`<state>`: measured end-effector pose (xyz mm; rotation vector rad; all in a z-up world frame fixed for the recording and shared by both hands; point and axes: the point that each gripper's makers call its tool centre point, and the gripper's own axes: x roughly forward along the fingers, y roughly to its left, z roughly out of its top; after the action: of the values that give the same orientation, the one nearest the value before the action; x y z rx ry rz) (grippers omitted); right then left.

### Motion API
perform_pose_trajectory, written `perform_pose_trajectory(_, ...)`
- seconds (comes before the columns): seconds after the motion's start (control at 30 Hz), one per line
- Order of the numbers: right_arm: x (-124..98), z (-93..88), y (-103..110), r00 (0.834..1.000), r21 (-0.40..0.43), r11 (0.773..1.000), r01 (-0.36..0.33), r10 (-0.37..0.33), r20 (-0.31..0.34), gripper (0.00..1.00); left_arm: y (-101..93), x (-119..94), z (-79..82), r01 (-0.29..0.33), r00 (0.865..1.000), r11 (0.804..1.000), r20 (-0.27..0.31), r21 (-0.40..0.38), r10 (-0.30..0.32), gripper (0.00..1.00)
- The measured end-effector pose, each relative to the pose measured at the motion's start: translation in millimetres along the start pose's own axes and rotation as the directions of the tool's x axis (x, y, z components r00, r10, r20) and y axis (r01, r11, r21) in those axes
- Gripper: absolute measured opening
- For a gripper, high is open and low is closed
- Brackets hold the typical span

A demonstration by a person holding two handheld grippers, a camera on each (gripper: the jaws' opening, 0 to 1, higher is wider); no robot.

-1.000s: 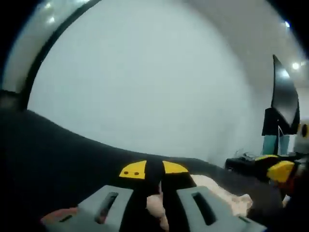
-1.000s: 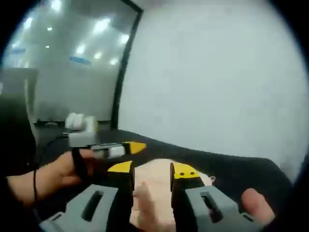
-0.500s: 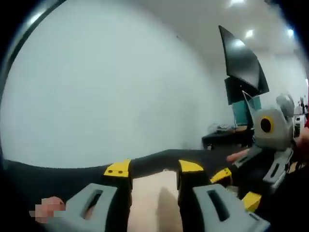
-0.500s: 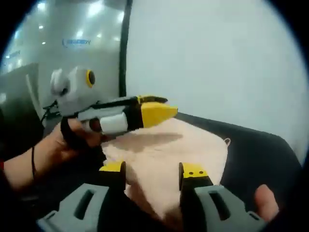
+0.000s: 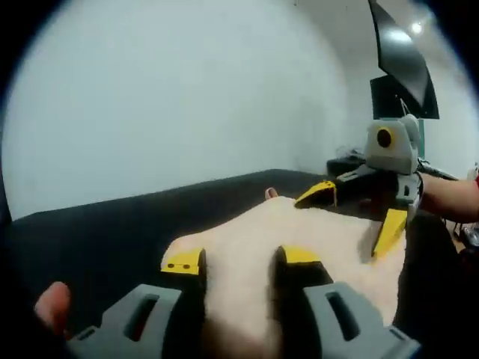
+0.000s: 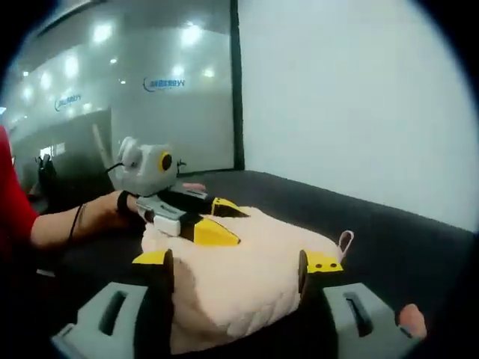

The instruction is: Fold the towel on the table until its edges align and the towel forms a compact rectangular stack.

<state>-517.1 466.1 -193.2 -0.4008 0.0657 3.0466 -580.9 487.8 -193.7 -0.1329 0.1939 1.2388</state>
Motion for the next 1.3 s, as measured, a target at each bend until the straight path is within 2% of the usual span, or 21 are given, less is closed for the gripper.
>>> perform_pose_trajectory(0.17, 4, -8.4, -1, 1.0, 0.017, 1.0, -0.016, 0.016, 0.018, 0.6, -0.7, 0, -9.2, 0.029, 1.0, 0.999, -0.006, -0.042, -0.03, 0.37)
perform_pose_trajectory(0.27, -4, -0.6, 2, 0.999, 0.0, 1.0, -0.031, 0.031, 0.033, 0.61, -3.9, -1, -2.7, 0.024, 1.0, 0.999, 0.0, 0.044, -0.024, 0.37)
perform_pose_trajectory(0.3, -6, 9.4, -1, 0.997, 0.0, 0.999, -0.039, 0.039, 0.072, 0.57, -3.4, -5, 4.3, 0.019, 1.0, 0.993, 0.005, 0.113, -0.02, 0.38)
perform_pose_trajectory(0.33, -10, 20.2, -1, 0.991, 0.016, 0.998, -0.054, 0.052, 0.122, 0.52, -9.7, -10, 14.9, 0.026, 0.999, 0.994, 0.038, 0.107, -0.03, 0.38)
perform_pose_trajectory(0.37, -15, 33.7, 2, 0.98, 0.036, 0.995, -0.09, 0.082, 0.181, 0.43, -17.1, -15, 33.5, 0.072, 0.988, 0.992, 0.131, 0.101, -0.085, 0.37)
perform_pose_trajectory(0.4, -19, 45.8, 4, 0.966, 0.056, 0.991, -0.123, 0.107, 0.236, 0.39, -25.2, -21, 55.5, 0.142, 0.956, 0.989, 0.255, 0.031, -0.146, 0.35)
perform_pose_trajectory(0.43, -20, 55.4, 6, 0.952, 0.052, 0.987, -0.154, 0.134, 0.275, 0.38, -36.1, -31, 71.2, 0.245, 0.914, 0.969, 0.338, -0.025, -0.223, 0.33)
perform_pose_trajectory(0.47, -20, 61.6, 11, 0.94, 0.037, 0.981, -0.191, 0.172, 0.293, 0.4, -48.0, -44, 79.1, 0.357, 0.868, 0.931, 0.394, -0.077, -0.301, 0.31)
perform_pose_trajectory(0.5, -15, 60.5, 12, 0.944, 0.022, 0.979, -0.2, 0.187, 0.273, 0.44, -52.3, -48, 78.1, 0.415, 0.848, 0.904, 0.404, -0.105, -0.343, 0.31)
perform_pose_trajectory(0.57, -3, 47.8, 16, 0.952, 0.004, 0.971, -0.238, 0.233, 0.197, 0.52, -30.2, -41, 63.0, 0.325, 0.9, 0.943, 0.328, -0.068, -0.287, 0.34)
perform_pose_trajectory(0.63, 11, 23.3, 10, 0.97, -0.027, 0.975, -0.22, 0.222, 0.097, 0.49, -28.9, -39, 38.6, 0.335, 0.929, 0.938, 0.198, -0.093, -0.312, 0.34)
perform_pose_trajectory(0.67, 15, 14.3, 12, 0.971, -0.044, 0.973, -0.226, 0.229, 0.068, 0.45, -35.6, -41, 34.8, 0.348, 0.927, 0.936, 0.176, -0.063, -0.333, 0.34)
perform_pose_trajectory(0.73, 22, 3.7, 15, 0.969, -0.011, 0.971, -0.24, 0.24, 0.059, 0.45, -56.1, -47, 14.6, 0.426, 0.903, 0.905, 0.07, -0.022, -0.423, 0.43)
perform_pose_trajectory(0.8, 21, 3.2, 15, 0.969, -0.02, 0.97, -0.243, 0.243, 0.046, 0.44, -54.2, -42, -15.6, 0.379, 0.923, 0.925, -0.064, -0.031, -0.381, 0.51)
perform_pose_trajectory(0.9, 22, -3.0, 17, 0.965, -0.008, 0.966, -0.258, 0.258, 0.033, 0.43, -51.8, -38, -12.9, 0.378, 0.924, 0.923, -0.028, -0.069, -0.38, 0.5)
perform_pose_trajectory(1.07, 22, -1.3, 14, 0.967, -0.004, 0.968, -0.25, 0.25, 0.049, 0.42, -48.5, -37, -16.0, 0.36, 0.93, 0.929, -0.045, -0.088, -0.365, 0.5)
perform_pose_trajectory(1.13, 10, 11.1, 12, 0.969, -0.067, 0.972, -0.225, 0.23, 0.086, 0.43, -51.9, -39, -11.2, 0.356, 0.933, 0.934, -0.051, -0.034, -0.357, 0.51)
perform_pose_trajectory(1.17, 4, 20.7, 4, 0.974, -0.021, 0.983, -0.182, 0.183, 0.137, 0.37, -53.6, -43, -5.7, 0.359, 0.932, 0.933, -0.048, 0.018, -0.358, 0.52)
perform_pose_trajectory(1.23, -5, 39.7, -10, 0.965, 0.086, 0.988, -0.128, 0.104, 0.24, 0.16, -47.5, -48, 29.3, 0.328, 0.935, 0.941, 0.111, 0.083, -0.336, 0.51)
perform_pose_trajectory(1.27, -9, 44.6, -9, 0.96, 0.081, 0.989, -0.122, 0.097, 0.261, 0.13, -37.5, -50, 55.9, 0.301, 0.922, 0.953, 0.253, 0.014, -0.295, 0.48)
perform_pose_trajectory(1.3, -8, 43.5, -10, 0.966, 0.076, 0.992, -0.102, 0.081, 0.245, 0.16, -29.5, -51, 64.4, 0.296, 0.913, 0.954, 0.308, -0.044, -0.269, 0.44)
